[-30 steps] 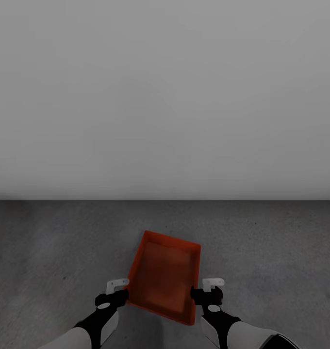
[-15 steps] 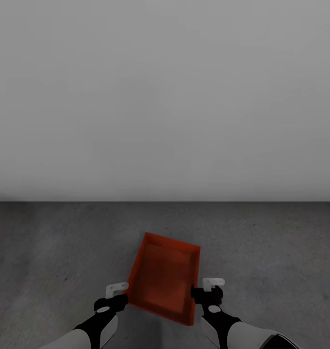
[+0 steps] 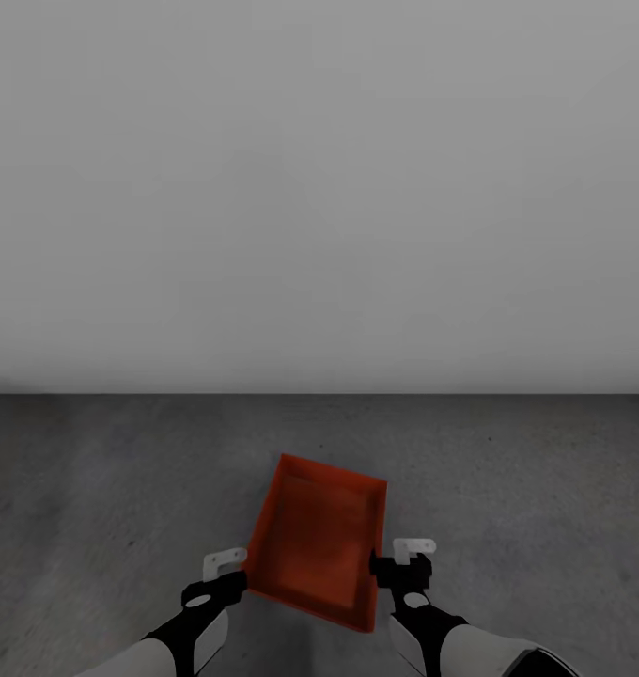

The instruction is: Move the two storage containers from the living room to the garage. In the garage, place one container on the floor and stack the other container on top of it (either order is fine).

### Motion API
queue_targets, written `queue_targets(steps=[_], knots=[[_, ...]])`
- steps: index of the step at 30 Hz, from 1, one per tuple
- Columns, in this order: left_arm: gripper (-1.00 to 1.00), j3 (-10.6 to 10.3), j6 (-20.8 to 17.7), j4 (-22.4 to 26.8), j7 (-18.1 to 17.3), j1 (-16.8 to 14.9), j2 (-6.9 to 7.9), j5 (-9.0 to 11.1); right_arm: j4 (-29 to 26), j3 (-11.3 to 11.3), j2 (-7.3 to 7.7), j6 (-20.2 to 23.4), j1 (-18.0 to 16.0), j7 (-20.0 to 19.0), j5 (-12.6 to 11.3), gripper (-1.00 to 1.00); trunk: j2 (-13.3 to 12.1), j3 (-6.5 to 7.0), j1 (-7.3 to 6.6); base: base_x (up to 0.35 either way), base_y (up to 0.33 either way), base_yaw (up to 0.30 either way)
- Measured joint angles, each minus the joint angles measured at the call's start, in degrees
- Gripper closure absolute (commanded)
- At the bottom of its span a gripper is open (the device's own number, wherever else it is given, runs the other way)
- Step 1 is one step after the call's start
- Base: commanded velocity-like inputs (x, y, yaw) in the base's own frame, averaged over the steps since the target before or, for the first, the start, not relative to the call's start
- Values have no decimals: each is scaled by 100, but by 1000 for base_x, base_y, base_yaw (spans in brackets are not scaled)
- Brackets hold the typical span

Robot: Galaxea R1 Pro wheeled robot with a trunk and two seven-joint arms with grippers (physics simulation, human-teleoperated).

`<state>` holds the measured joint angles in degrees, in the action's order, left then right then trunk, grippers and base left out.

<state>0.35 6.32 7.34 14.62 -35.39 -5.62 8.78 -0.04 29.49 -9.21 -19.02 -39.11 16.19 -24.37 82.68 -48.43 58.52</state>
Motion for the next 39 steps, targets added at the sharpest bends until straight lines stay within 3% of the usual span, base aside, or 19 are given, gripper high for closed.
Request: queue_targets(steps=[14,25,39], knots=[[-100,-6,-5,0,-1,0,-5,7,0,0,6,-8,-1,-1,2,-100,-562,251,-308,0,0,0],[-100,-7,1,-13,7,0,-32,13,-1,0,39,-8,0,-1,3,-100,-564,252,-307,-39,0,0],[-100,0,-7,-9,8,0,-10,26,0,-1,52,-7,-2,0,-2,-100,-563,252,-304,-323,0,0]])
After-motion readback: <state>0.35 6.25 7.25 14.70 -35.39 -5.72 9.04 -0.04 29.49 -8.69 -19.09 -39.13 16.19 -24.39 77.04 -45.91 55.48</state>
